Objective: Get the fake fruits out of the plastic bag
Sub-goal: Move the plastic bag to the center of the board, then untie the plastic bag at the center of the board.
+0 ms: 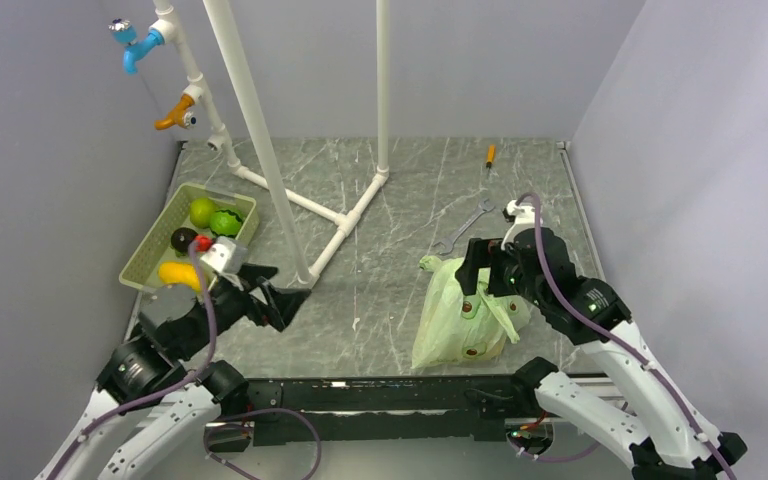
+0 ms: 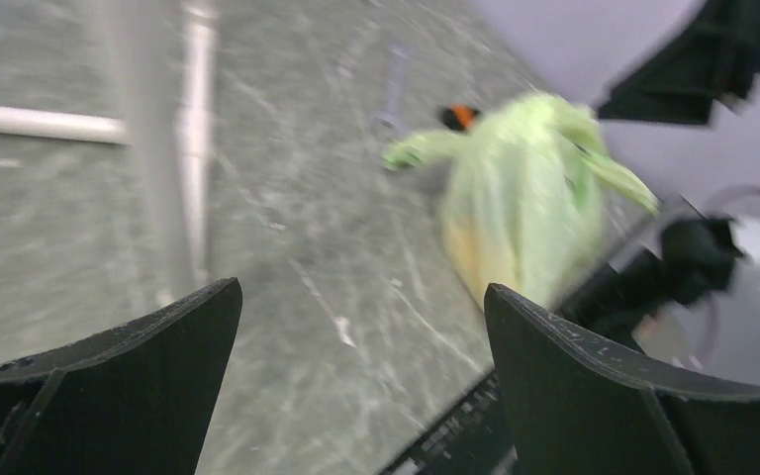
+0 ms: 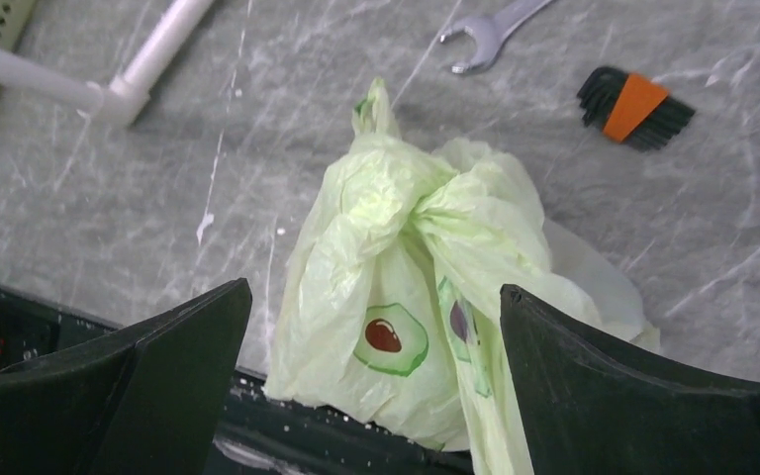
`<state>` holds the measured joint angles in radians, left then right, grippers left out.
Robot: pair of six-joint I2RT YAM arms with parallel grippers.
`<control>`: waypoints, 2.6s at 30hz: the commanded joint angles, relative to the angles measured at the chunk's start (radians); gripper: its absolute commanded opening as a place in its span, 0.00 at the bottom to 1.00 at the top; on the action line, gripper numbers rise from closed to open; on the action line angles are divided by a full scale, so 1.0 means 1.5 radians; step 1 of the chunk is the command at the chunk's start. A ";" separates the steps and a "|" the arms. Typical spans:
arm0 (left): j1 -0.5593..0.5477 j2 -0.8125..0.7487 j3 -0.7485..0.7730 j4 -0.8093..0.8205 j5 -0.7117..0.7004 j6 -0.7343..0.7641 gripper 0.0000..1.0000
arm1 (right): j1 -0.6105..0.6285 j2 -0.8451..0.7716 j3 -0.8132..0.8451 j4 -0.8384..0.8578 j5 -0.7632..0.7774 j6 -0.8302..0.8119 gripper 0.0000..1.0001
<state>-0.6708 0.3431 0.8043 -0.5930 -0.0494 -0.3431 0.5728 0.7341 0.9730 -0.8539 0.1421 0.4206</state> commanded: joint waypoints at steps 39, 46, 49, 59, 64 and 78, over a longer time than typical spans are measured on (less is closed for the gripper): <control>-0.191 0.368 -0.048 0.222 0.002 -0.162 0.92 | 0.231 0.286 -0.048 0.433 -0.231 0.144 0.23; -0.191 0.418 0.000 0.143 -0.063 -0.174 0.85 | 0.232 0.238 -0.037 0.341 -0.158 0.087 0.37; -0.191 0.433 0.014 0.113 -0.090 -0.184 0.85 | 0.231 0.210 -0.034 0.313 -0.104 0.059 0.44; -0.191 0.464 -0.007 0.128 -0.122 -0.199 0.64 | 0.231 0.297 0.038 0.291 -0.072 -0.016 0.54; -0.191 0.464 -0.010 0.128 -0.113 -0.215 0.40 | 0.234 0.320 0.017 0.337 -0.086 -0.020 0.62; -0.191 0.437 -0.023 0.146 -0.097 -0.253 0.00 | 0.249 0.324 -0.034 0.367 0.053 -0.013 0.61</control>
<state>-0.9535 0.9928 0.7605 -0.4007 -0.1967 -0.6926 0.9440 1.2362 0.9371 -0.3538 0.1284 0.4030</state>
